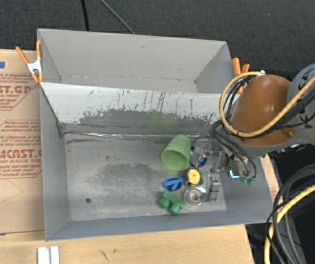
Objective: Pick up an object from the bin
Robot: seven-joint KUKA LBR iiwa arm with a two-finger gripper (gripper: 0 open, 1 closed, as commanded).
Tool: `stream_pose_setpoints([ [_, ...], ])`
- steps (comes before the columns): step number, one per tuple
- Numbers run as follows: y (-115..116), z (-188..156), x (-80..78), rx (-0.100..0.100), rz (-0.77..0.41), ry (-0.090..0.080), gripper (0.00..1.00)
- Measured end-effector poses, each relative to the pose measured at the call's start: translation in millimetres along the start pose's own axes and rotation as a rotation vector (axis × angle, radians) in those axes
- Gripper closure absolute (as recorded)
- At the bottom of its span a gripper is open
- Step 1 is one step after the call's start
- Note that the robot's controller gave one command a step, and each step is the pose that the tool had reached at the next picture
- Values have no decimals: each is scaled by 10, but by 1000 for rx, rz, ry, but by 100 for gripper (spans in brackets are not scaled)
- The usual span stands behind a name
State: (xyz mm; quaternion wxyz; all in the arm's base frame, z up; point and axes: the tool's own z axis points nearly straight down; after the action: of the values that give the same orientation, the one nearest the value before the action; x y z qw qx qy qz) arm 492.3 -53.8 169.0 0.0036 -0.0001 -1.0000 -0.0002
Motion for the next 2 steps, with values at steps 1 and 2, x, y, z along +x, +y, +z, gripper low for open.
stream_pose_setpoints([
  [1, -55, 1009, -323, 3, -52, -8, 0],
  [2, -38, 961, -305, 0, -55, 4, 100],
])
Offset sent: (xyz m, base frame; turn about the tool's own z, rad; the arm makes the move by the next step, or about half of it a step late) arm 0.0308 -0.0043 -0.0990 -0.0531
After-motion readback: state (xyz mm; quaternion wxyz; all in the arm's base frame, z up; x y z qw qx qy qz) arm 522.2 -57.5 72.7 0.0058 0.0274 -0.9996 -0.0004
